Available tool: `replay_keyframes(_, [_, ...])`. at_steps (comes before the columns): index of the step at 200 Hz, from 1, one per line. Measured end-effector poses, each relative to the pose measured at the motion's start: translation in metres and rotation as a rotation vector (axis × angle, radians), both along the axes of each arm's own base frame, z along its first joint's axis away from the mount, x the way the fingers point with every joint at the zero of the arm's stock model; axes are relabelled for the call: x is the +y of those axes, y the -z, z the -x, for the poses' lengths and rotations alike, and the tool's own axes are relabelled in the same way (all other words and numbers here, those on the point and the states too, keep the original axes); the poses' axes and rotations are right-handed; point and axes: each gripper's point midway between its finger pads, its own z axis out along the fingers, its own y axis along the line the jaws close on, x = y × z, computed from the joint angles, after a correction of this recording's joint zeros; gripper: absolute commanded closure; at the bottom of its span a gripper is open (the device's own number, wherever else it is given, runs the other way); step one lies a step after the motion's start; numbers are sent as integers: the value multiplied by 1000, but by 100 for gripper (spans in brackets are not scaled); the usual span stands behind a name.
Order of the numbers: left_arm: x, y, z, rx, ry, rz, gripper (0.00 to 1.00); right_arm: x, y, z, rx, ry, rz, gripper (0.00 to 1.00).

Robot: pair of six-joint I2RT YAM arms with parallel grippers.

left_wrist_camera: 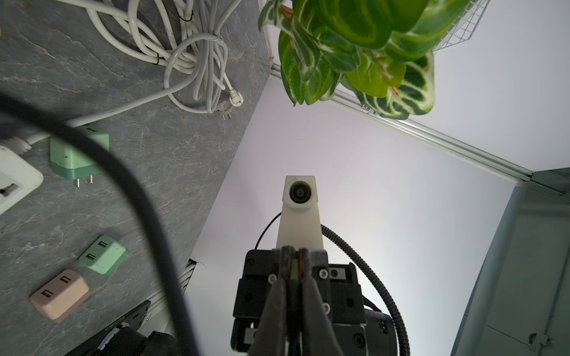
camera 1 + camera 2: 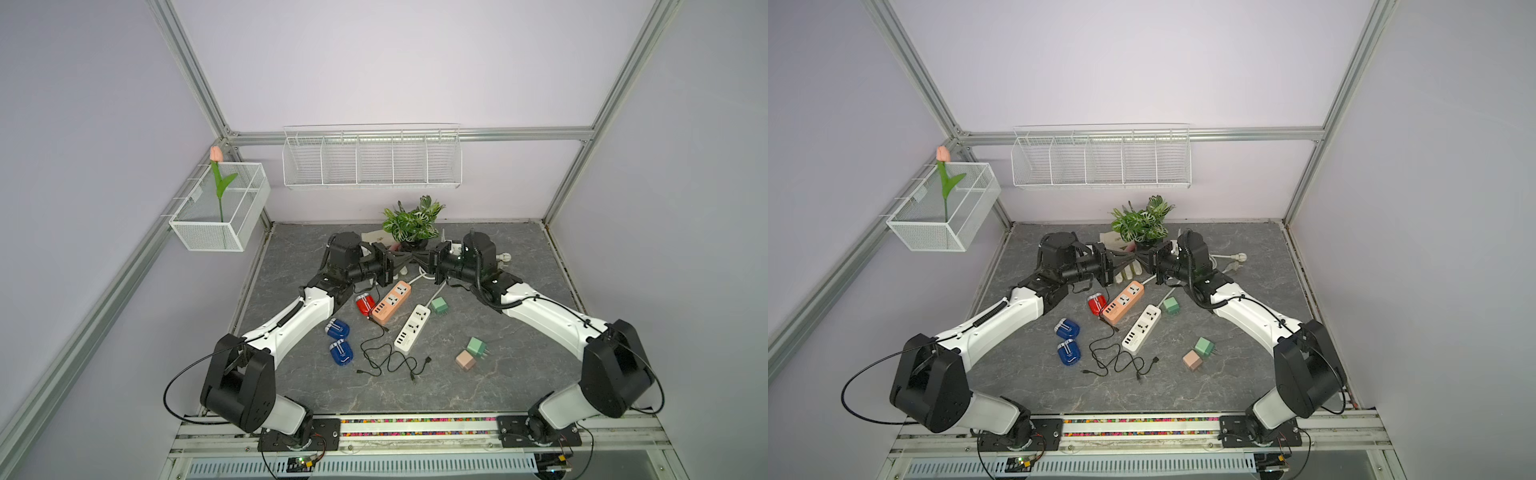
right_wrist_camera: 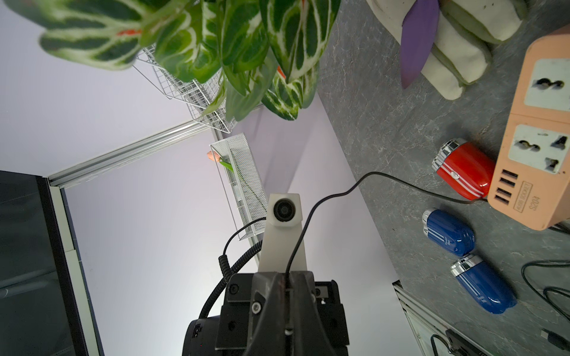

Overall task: Charge the electric shaver
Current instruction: Pick up the charging cable from the center of the board, then adjust the plug at the center of the board.

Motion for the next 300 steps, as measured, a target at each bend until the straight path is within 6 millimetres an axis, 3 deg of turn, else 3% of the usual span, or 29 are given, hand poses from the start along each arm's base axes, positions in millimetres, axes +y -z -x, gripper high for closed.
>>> replay_keyframes(8, [0,0,0,-1,1,0,100,-1,2,0,8,3,3,63])
replay_keyframes(26, [1,1,1,-2,0,-8,100,-11,14,7,48,23,58,46])
replay_keyframes(43, [7,5,3,-4,-4,-34,100,-43,33,22,127,112,150,31])
replay_keyframes(57, [16,9,5,-5,-19,-54,100,-69,47,38,173,180,210,25])
replay_keyframes(74, [23,17,7,2,-34,-70,100,-80,71,43,236,218,238,19])
replay_keyframes(104, [25,29,10,18,-29,-97,100,-79,159,42,444,244,321,17])
replay_keyframes(120, [26,31,11,20,-27,-106,100,-83,185,43,511,270,355,16])
replay_keyframes(160, [26,33,12,20,-24,-115,100,-80,184,31,505,317,299,16])
replay_keyframes(208, [26,33,12,19,-23,-116,100,-88,222,19,559,377,302,14])
replay_keyframes(278, [26,33,12,18,-21,-115,100,-147,224,-19,579,544,240,16])
replay_keyframes(300, [26,34,12,20,-19,-115,100,-151,223,-20,594,538,227,17])
